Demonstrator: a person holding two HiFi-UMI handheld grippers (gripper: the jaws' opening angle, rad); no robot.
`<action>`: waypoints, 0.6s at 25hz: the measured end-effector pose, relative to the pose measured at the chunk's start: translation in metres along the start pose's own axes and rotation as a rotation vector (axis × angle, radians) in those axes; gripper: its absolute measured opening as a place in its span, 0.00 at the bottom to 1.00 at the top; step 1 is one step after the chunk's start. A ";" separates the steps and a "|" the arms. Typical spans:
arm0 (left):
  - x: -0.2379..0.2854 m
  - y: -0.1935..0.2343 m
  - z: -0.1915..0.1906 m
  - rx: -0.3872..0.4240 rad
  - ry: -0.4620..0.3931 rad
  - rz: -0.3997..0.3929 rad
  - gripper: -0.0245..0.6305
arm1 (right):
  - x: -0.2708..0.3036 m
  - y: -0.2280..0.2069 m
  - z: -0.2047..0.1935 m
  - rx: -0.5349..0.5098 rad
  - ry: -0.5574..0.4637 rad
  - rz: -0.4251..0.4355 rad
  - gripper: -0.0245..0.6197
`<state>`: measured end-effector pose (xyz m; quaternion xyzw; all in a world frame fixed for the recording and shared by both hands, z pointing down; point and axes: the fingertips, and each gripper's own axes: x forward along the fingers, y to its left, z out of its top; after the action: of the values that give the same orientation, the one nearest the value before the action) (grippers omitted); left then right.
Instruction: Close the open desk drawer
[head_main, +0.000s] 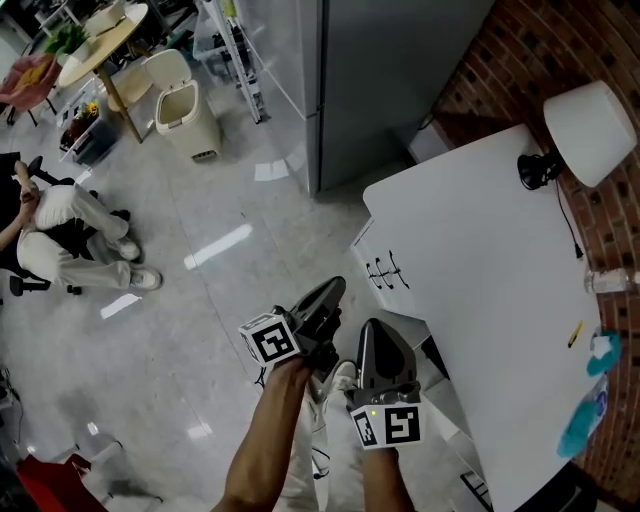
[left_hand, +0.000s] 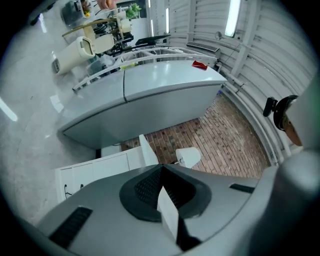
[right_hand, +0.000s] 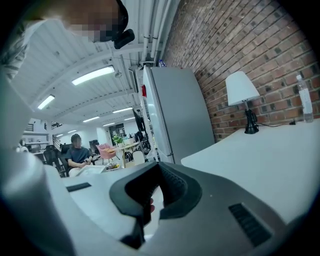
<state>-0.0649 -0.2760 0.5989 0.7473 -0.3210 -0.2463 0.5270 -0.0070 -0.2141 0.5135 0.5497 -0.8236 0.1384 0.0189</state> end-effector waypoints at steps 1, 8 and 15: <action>-0.003 -0.010 0.006 0.013 -0.009 -0.001 0.05 | 0.001 0.004 0.008 -0.006 -0.010 0.006 0.04; -0.022 -0.083 0.055 0.153 -0.073 0.010 0.05 | 0.012 0.030 0.078 -0.042 -0.098 0.045 0.04; -0.058 -0.153 0.093 0.272 -0.143 0.025 0.05 | 0.008 0.066 0.139 -0.057 -0.160 0.081 0.04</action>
<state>-0.1357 -0.2555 0.4259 0.7884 -0.3975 -0.2466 0.3995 -0.0533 -0.2320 0.3673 0.5246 -0.8476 0.0710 -0.0370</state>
